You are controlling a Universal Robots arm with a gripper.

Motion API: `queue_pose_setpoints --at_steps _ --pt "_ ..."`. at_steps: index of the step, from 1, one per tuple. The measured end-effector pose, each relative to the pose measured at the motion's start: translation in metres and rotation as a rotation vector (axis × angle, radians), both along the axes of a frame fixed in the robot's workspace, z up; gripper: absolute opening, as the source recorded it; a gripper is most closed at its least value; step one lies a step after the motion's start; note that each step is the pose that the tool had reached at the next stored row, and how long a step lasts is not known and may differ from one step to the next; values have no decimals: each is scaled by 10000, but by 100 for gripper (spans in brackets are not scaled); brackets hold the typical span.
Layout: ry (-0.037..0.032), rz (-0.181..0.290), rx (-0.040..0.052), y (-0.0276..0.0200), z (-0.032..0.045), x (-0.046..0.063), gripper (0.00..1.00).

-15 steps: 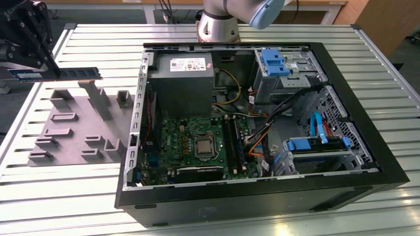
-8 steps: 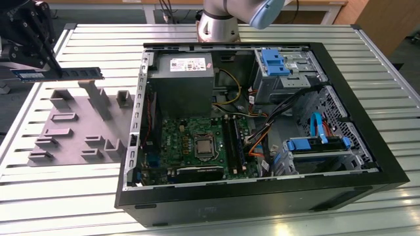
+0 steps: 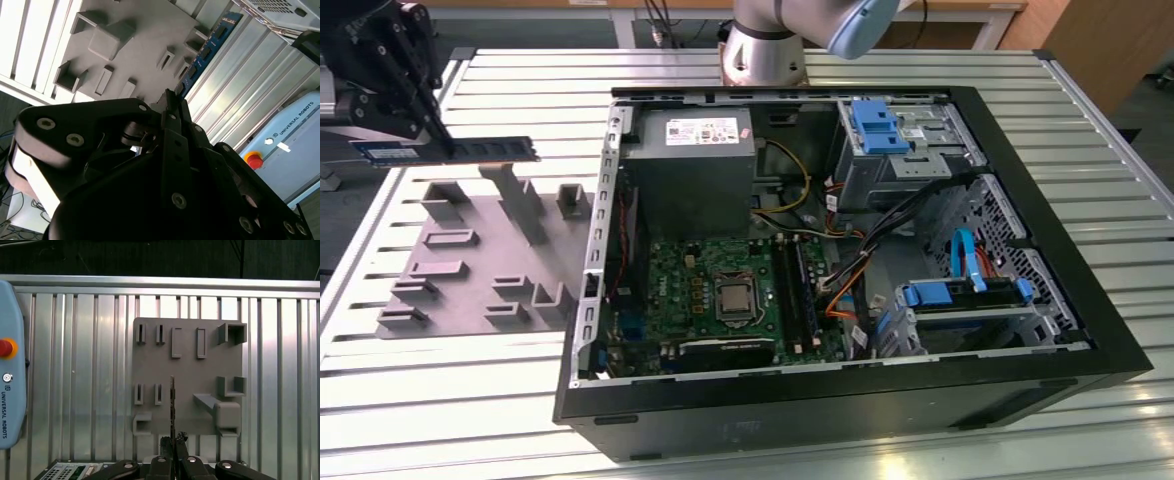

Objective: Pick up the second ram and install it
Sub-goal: 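Pick up the second ram and move it above second insertion slot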

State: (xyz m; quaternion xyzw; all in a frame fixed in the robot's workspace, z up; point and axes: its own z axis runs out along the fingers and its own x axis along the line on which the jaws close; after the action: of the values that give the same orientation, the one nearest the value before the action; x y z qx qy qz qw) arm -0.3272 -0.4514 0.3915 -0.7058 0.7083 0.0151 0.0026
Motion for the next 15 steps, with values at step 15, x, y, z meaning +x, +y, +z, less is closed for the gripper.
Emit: queue_pose_setpoints --at_steps 15 --pt "0 1 0 0 0 60 14"
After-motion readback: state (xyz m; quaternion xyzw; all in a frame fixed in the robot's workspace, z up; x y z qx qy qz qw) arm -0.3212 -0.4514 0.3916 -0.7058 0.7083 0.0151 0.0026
